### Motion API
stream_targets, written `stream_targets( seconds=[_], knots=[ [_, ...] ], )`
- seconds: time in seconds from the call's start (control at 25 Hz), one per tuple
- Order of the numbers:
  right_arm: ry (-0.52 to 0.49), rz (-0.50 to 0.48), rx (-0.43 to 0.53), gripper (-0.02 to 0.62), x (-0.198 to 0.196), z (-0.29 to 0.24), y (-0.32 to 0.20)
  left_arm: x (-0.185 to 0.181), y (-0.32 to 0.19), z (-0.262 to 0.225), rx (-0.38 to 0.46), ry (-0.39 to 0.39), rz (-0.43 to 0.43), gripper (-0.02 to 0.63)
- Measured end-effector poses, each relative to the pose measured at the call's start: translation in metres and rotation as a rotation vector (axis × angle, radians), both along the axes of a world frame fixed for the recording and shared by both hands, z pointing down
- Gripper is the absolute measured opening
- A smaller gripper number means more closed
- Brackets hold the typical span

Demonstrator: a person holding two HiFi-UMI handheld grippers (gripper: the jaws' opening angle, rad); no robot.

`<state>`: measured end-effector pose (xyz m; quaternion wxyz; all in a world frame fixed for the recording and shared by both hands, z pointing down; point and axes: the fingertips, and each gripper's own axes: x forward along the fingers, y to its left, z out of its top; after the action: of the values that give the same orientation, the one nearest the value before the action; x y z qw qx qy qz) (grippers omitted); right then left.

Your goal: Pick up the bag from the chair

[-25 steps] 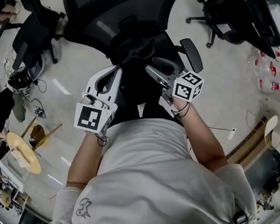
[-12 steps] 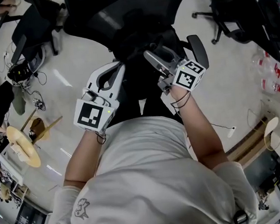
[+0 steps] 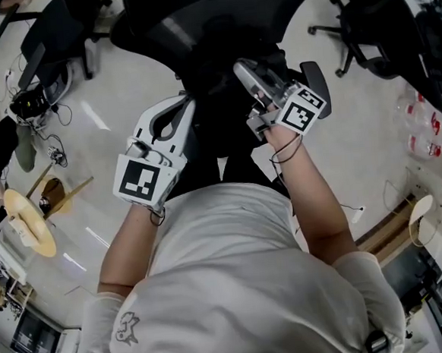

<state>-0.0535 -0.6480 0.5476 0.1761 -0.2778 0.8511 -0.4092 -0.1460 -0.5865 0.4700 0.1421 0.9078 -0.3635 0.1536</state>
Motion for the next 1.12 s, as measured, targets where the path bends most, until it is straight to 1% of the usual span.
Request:
stream_targets(
  seconds=[0.12, 0.28, 0.36, 0.6, 0.8, 1.0, 1.12],
  knots=[
    [-0.015, 0.001, -0.001, 0.037, 0.001, -0.005, 0.000, -0.004, 0.001, -0.002, 0.005, 0.007, -0.011, 0.012],
    [-0.066, -0.008, -0.008, 0.034, 0.008, -0.014, 0.009, -0.002, 0.009, -0.009, 0.016, 0.014, -0.020, 0.012],
    [-0.085, -0.020, -0.004, 0.034, 0.010, -0.021, 0.018, -0.001, 0.014, -0.013, 0.019, 0.017, -0.025, 0.012],
    [-0.098, -0.048, 0.010, 0.034, 0.024, -0.048, 0.056, 0.000, 0.040, -0.026, 0.040, 0.039, -0.052, 0.012],
    [-0.104, -0.085, 0.047, 0.034, 0.035, -0.080, 0.090, 0.000, 0.062, -0.039, 0.080, 0.035, -0.085, 0.012],
    [-0.108, -0.144, 0.123, 0.034, 0.033, -0.121, 0.124, 0.002, 0.088, -0.063, 0.153, 0.036, -0.126, 0.012],
    [-0.119, -0.183, 0.119, 0.034, 0.033, -0.136, 0.139, 0.007, 0.106, -0.076, 0.186, 0.033, -0.150, 0.012]
  ],
)
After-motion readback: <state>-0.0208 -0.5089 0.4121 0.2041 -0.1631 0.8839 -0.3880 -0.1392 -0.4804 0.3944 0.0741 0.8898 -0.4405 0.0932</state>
